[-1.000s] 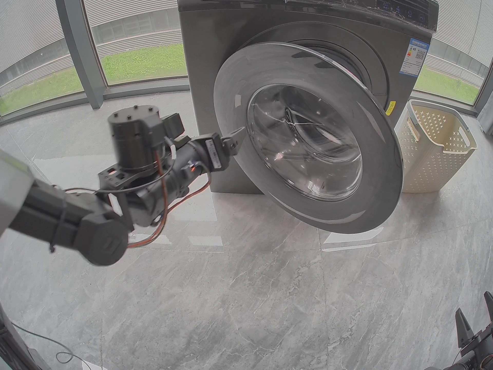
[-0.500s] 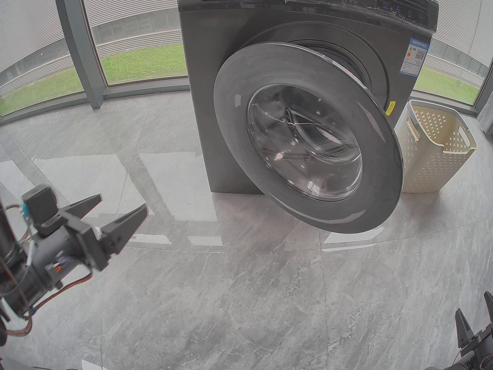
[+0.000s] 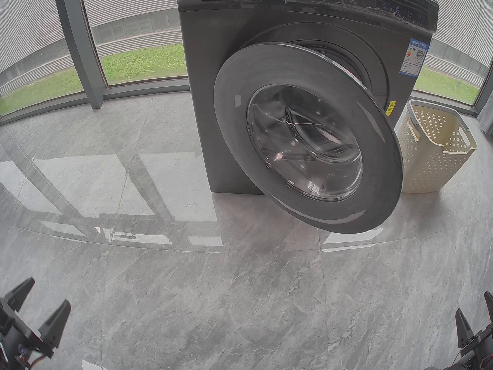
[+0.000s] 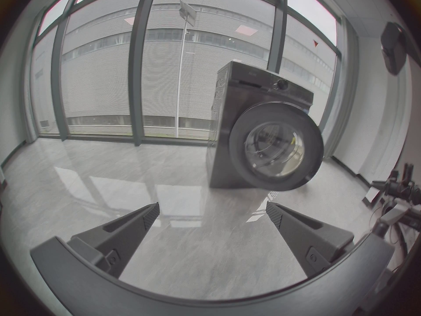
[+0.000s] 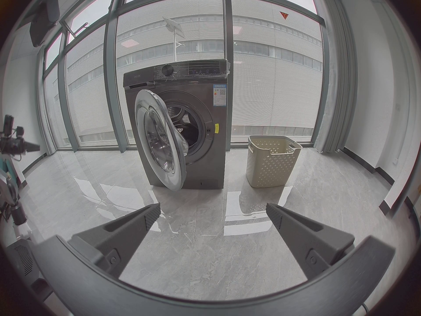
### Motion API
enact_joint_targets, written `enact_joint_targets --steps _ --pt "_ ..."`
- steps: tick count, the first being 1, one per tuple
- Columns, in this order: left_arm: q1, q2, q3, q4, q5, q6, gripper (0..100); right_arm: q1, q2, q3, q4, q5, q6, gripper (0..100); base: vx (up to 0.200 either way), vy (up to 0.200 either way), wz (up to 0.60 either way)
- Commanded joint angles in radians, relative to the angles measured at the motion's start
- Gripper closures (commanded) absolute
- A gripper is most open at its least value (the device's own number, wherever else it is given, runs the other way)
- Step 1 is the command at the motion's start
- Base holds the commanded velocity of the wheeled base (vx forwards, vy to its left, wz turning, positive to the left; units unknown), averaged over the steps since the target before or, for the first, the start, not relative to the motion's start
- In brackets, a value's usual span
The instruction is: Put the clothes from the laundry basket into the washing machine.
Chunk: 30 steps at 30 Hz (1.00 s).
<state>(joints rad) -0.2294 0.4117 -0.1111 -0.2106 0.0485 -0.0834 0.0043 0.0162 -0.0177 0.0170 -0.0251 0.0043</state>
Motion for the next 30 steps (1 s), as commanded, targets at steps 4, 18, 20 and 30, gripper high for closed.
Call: enact_joint_targets --steps 4,18,20,30 --pt "0.243 -0.378 0.111 0.206 -0.035 0.054 0 -0.001 -0.007 0.012 0.0 0.004 0.0 0 0.0 0.0 0.0" --pt "0.228 -0.409 0.111 0.206 -0.042 0.062 0 0.0 -0.015 -0.001 -0.046 0.007 0.013 0 0.0 -0.029 0.0" --pt "0.228 -0.409 0.111 0.206 -0.041 0.067 0 0.002 -0.012 -0.082 -0.094 0.008 0.031 0 0.0 -0.2 0.0" --pt "0.228 -0.41 0.111 0.205 -0.039 0.07 0 0.145 0.317 -0.186 0.011 0.082 0.053 0 0.0 -0.2 0.0"
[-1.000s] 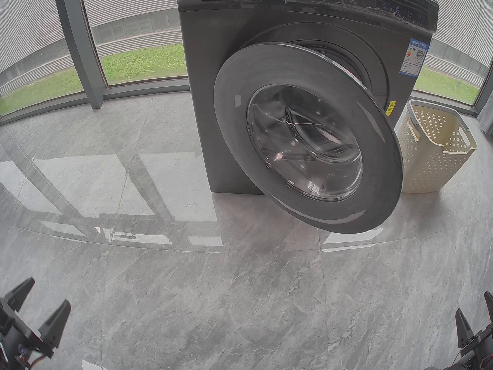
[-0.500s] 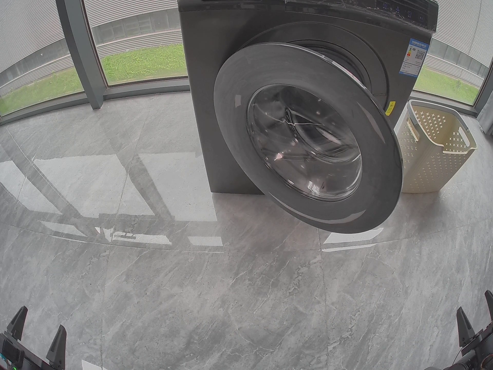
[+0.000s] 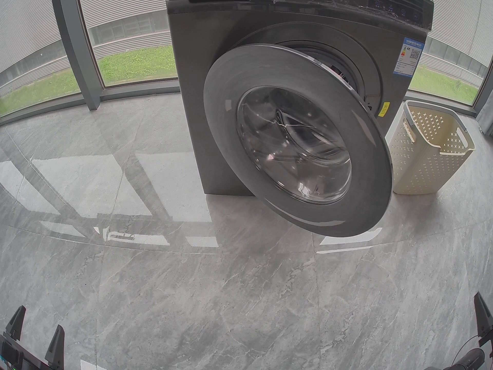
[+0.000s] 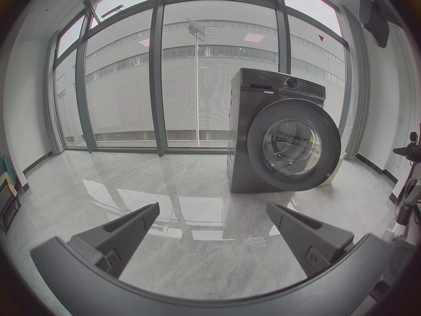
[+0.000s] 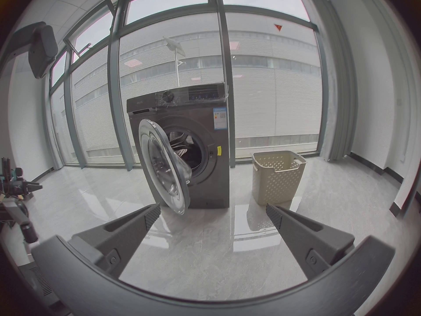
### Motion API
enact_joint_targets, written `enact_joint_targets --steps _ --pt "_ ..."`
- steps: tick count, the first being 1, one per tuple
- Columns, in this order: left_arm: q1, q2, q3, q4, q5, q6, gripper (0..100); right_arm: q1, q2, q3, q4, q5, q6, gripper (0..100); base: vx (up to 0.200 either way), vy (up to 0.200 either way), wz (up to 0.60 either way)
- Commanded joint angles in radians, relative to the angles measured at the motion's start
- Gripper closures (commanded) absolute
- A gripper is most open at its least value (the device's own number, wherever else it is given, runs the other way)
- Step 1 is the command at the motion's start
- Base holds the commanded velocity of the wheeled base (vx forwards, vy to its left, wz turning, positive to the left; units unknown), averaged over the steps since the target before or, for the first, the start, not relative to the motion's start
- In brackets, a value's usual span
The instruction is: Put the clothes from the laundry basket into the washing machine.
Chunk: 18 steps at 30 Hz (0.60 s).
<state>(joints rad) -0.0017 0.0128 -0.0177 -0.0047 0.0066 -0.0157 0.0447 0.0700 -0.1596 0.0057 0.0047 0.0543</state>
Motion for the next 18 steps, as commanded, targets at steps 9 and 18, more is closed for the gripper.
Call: enact_joint_targets --steps 9,18 --pt "0.0 -0.011 0.018 0.0 0.0 0.003 0 0.287 0.837 -0.218 -0.359 0.104 0.036 0 0.0 -0.156 0.0" --pt "0.0 -0.011 0.018 0.0 -0.002 0.003 0 0.547 1.173 -0.336 -0.573 0.001 0.058 0 0.0 0.0 0.0"
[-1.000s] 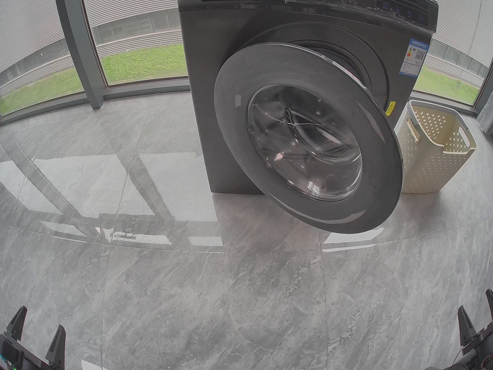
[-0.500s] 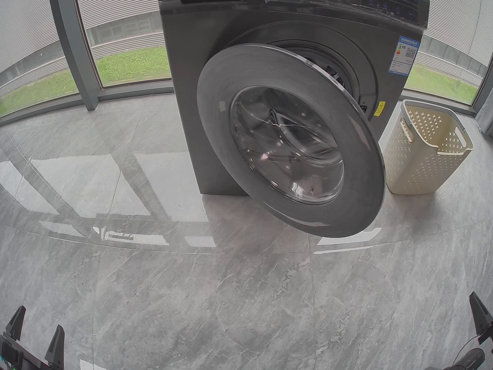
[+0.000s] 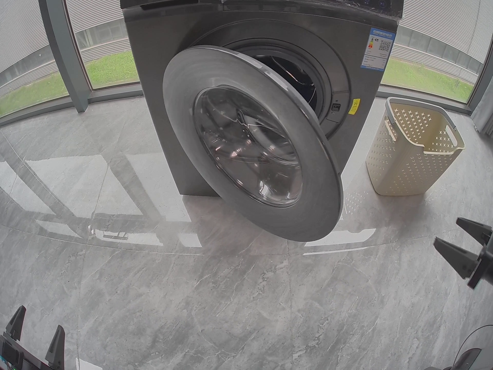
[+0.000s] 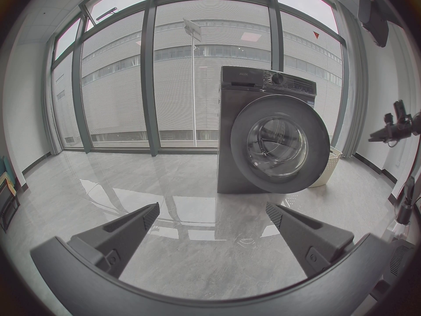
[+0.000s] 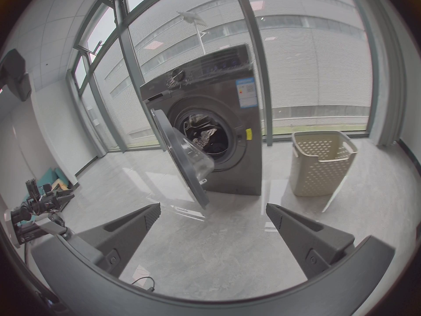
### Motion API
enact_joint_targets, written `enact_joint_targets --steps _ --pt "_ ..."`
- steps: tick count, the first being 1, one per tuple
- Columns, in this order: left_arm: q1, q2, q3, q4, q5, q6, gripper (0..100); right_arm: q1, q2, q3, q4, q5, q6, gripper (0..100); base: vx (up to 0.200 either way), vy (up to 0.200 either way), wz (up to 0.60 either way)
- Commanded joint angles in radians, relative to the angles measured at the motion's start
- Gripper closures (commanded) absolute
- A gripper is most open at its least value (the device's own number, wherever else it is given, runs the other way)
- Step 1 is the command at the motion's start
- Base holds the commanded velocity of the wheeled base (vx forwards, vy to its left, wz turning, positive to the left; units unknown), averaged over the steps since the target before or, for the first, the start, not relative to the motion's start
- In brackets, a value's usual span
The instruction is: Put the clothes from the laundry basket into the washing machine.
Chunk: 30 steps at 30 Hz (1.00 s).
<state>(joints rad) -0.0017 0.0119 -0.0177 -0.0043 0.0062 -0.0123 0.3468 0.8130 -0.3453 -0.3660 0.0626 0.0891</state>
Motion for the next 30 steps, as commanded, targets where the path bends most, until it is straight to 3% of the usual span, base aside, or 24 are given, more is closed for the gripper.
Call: enact_joint_targets --steps 1,5,12,19,23,25,28,30 --pt "0.0 -0.01 0.018 0.0 -0.002 0.0 0 0.259 0.446 -0.164 -0.212 -0.056 0.026 0 0.0 0.0 0.0" --pt "0.0 -0.009 0.018 0.0 -0.002 -0.001 0 0.304 0.509 -0.204 -0.254 -0.053 0.058 0 0.05 0.0 0.0" --pt "0.0 -0.009 0.018 0.0 -0.003 -0.003 0 0.348 0.597 -0.225 -0.349 -0.046 0.06 0 0.2 0.0 0.0" --pt "0.0 -0.009 0.018 -0.002 -0.005 -0.005 0 0.331 0.677 -0.264 -0.396 -0.063 0.06 0 0.029 0.0 0.0" --pt "0.0 -0.009 0.018 -0.002 -0.005 -0.005 0 0.232 0.704 -0.288 -0.398 -0.092 0.054 0 0.0 0.0 0.0" --pt "0.0 -0.009 0.018 -0.002 -0.005 -0.005 0 0.195 0.704 -0.296 -0.398 -0.092 0.049 0 0.0 0.0 0.0" --pt "0.0 -0.009 0.018 -0.002 -0.005 -0.003 0 0.084 0.695 -0.302 -0.396 -0.084 0.04 0 0.0 0.0 0.0" --pt "0.0 -0.009 0.018 -0.002 -0.003 -0.001 0 0.057 0.692 -0.291 -0.396 -0.078 0.021 0 0.0 0.0 0.0"
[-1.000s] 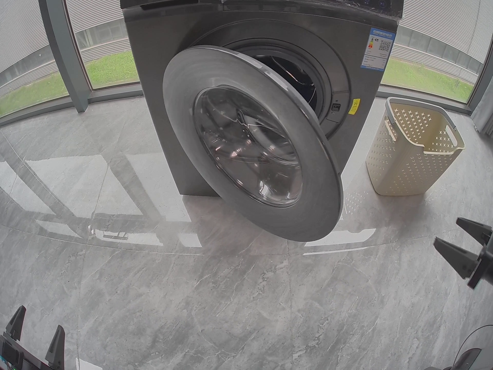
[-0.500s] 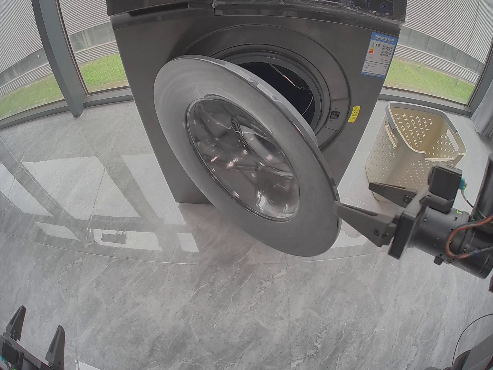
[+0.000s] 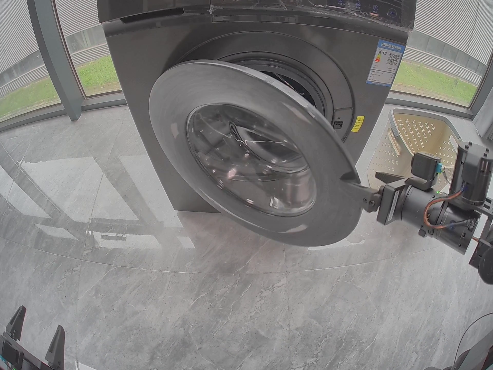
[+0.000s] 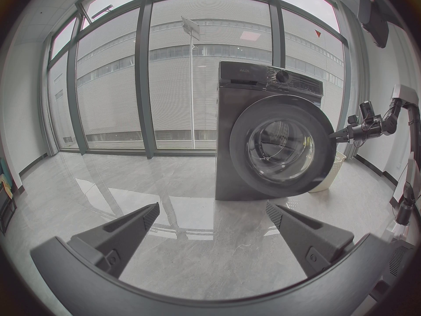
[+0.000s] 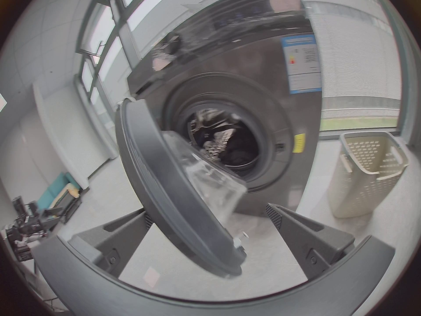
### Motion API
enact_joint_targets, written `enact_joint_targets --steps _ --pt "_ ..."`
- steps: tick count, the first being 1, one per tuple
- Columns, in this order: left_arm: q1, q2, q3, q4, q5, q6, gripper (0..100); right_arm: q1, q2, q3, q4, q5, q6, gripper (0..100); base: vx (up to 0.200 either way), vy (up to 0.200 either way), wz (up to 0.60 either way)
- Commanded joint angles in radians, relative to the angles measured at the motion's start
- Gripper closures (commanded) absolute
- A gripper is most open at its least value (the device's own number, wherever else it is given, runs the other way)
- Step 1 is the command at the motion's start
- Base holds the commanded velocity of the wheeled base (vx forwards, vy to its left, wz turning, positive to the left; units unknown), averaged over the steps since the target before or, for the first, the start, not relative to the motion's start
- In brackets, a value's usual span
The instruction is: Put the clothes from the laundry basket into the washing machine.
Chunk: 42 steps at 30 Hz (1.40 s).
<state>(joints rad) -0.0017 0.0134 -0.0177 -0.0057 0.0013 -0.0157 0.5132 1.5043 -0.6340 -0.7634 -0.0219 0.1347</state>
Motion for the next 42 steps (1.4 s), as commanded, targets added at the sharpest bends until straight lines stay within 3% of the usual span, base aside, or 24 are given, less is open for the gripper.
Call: enact_joint_targets --steps 1,5,9,14,20,28,32,42 --pt "0.0 -0.01 0.018 0.0 0.002 0.002 0 -0.111 -0.001 -0.001 0.001 0.007 -0.026 0 0.0 0.0 0.0" --pt "0.0 -0.01 0.018 0.0 0.002 0.002 0 -0.096 -0.036 0.07 0.015 0.008 -0.033 0 0.0 0.0 0.0" --pt "0.0 -0.012 0.018 0.0 0.002 0.002 0 -0.01 -0.027 0.14 0.001 0.007 -0.04 0 0.0 0.0 0.0" --pt "0.0 -0.012 0.018 0.0 0.003 0.002 0 0.056 -0.007 0.132 -0.053 0.011 -0.03 0 0.0 -0.16 0.0" --pt "0.0 -0.012 0.018 0.001 0.003 0.002 0 0.059 0.039 0.088 -0.159 0.011 -0.032 0 0.0 -0.067 0.0" --pt "0.0 -0.012 0.018 0.0 0.003 0.002 0 0.084 0.04 0.086 -0.169 0.014 -0.029 0 0.0 0.0 0.0" --pt "0.0 -0.01 0.018 0.0 0.002 0.002 0 0.093 0.039 0.076 -0.171 0.043 -0.03 0 0.2 0.0 0.0" --pt "0.0 -0.01 0.018 0.0 0.002 0.002 0 0.093 0.04 0.062 -0.171 0.045 -0.03 0 0.2 0.0 0.0"
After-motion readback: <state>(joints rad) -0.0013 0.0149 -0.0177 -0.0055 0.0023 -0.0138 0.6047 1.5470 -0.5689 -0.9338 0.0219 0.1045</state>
